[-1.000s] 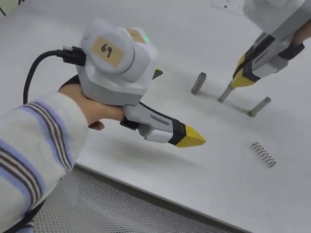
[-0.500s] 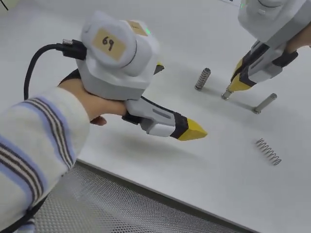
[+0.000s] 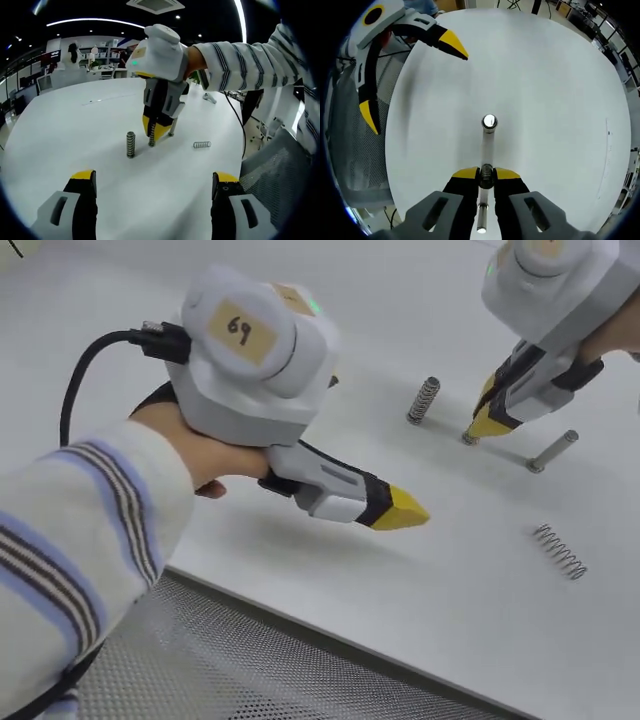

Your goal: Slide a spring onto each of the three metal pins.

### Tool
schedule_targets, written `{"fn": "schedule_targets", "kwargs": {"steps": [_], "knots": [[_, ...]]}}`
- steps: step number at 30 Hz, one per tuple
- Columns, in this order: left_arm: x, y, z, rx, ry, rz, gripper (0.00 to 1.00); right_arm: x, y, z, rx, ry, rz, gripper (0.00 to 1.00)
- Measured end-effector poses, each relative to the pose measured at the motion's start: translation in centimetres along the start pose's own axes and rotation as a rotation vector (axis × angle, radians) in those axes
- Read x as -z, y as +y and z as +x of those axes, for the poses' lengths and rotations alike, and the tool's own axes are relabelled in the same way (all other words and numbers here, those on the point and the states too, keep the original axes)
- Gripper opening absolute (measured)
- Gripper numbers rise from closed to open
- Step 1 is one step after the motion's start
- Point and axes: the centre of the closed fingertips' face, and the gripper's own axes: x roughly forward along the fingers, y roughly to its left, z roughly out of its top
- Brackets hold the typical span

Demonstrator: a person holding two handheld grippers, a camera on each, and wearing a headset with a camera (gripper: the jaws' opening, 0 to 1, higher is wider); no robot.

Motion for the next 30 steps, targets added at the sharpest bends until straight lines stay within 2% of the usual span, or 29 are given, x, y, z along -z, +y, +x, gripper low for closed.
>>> {"fn": "schedule_targets", "kwargs": {"steps": [6,10,19,23,27,30], "knots": [[0.1,-0.4,0.1,0.005,0.015,0.014,0.94,0.2,0.0,0.1,0.001,0.009,-0.016,0.09],[0.6,-0.2,0.2,-0.005,0.043,0.028,0.95,0.0,-0.1,0.1,0.004,-0.005,-0.012,0.09],[0.7,0.1,0.2,-0.003,0.04,0.023,0.95,0.1,0.0,0.4,0.007,-0.003,-0.013,0.11],[1.2,0.2,0.1,-0.008,0.057,0.03,0.95,0.0,0.0,0.3,0.013,-0.005,-0.018,0.13],[1.0,-0.1,0.1,0.005,0.049,0.027,0.96,0.0,-0.3,0.0,0.04,-0.007,-0.027,0.23],[0.8,-0.3,0.1,0.009,0.045,0.028,0.96,-0.1,-0.1,-0.3,0.038,-0.017,-0.035,0.23]]}}
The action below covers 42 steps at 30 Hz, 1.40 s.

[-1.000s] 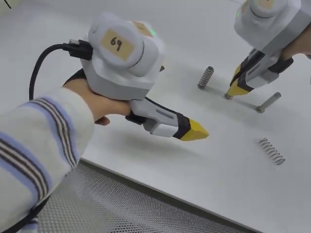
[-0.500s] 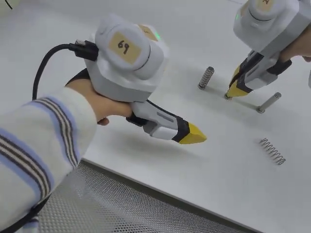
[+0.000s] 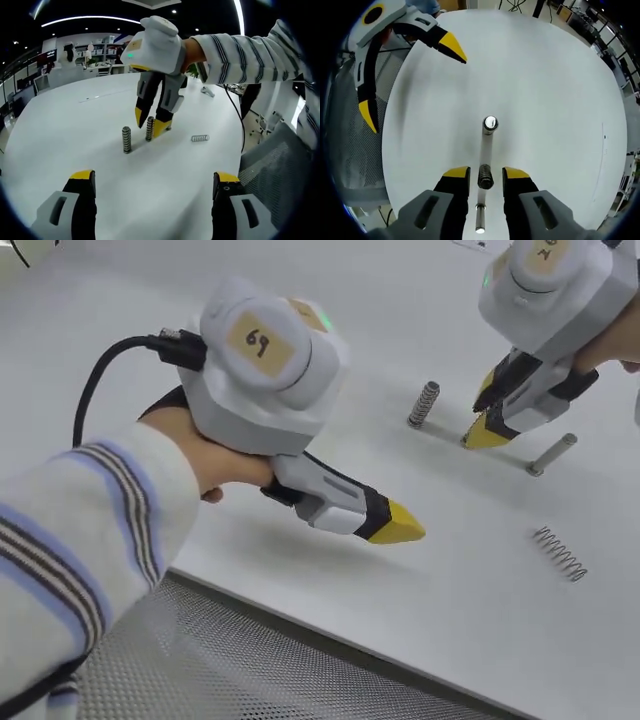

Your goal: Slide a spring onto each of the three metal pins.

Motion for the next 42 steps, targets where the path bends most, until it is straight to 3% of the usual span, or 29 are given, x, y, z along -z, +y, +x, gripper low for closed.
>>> {"fn": "schedule_targets", "kwargs": {"steps": [19,29,42], "knots": [[-0.3,-0.6,-0.3,0.008,0.01,0.022,0.95,-0.6,0.5,-3.6,0.05,-0.05,-0.002,0.23],[-0.3,-0.6,-0.5,0.015,0.016,0.022,0.94,-0.6,1.6,-6.2,0.075,-0.11,0.043,0.22],[-0.6,-0.7,-1.0,0.022,0.013,0.021,0.94,0.7,2.9,-8.8,0.132,-0.191,0.125,0.25]]}}
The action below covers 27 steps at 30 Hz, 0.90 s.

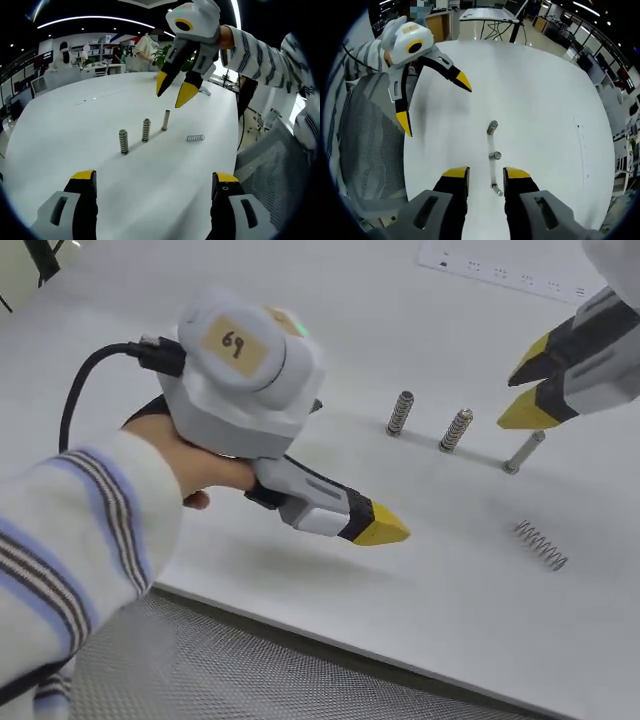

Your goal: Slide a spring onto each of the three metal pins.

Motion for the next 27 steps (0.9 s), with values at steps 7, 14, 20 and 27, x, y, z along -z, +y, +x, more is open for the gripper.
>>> {"fn": "schedule_targets", "kwargs": {"steps": [7,14,20,27], "knots": [[0.1,0.3,-0.2,-0.005,0.006,0.0,0.93,1.0,0.5,-0.3,-0.007,-0.061,0.086,0.28],[0.6,0.6,-0.3,-0.015,0.015,-0.023,0.93,1.7,1.3,-0.6,-0.002,-0.139,0.174,0.33],[0.7,0.6,-0.6,-0.008,0.017,-0.029,0.93,2.6,2.9,-1.1,-0.003,-0.19,0.209,0.42],[1.0,0.4,-0.8,0.008,0.034,-0.02,0.92,3.8,4.4,-1.2,0.023,-0.216,0.238,0.51]]}}
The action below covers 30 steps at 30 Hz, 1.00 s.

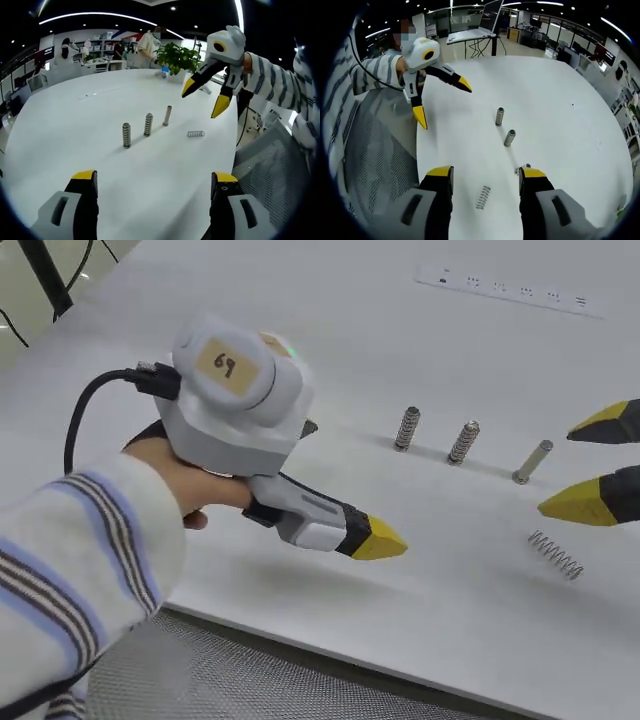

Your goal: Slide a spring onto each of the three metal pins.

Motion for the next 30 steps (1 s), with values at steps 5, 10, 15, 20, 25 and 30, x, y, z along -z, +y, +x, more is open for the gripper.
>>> {"fn": "schedule_targets", "kwargs": {"steps": [5,10,15,20,25,30], "knots": [[0.6,-0.2,0.1,0.004,0.024,0.004,0.92,0.6,-0.2,0.1,0.071,-0.063,0.05,0.64],[0.9,-0.5,0.1,0.015,0.031,-0.004,0.92,0.8,0.6,-0.2,0.081,-0.122,0.105,0.69],[1.3,-0.5,0.0,0.025,0.044,-0.003,0.91,1.0,0.6,-0.5,0.1,-0.175,0.13,0.73],[1.5,-0.3,-0.2,0.032,0.045,-0.018,0.91,1.6,0.8,-0.6,0.104,-0.226,0.177,0.76],[1.4,-0.4,-0.5,0.042,0.037,-0.027,0.91,2.2,0.1,-1.2,0.179,-0.276,0.228,0.81],[1.4,-0.3,-0.7,0.049,0.022,-0.037,0.91,2.3,0.3,-1.8,0.19,-0.332,0.249,0.85]]}}
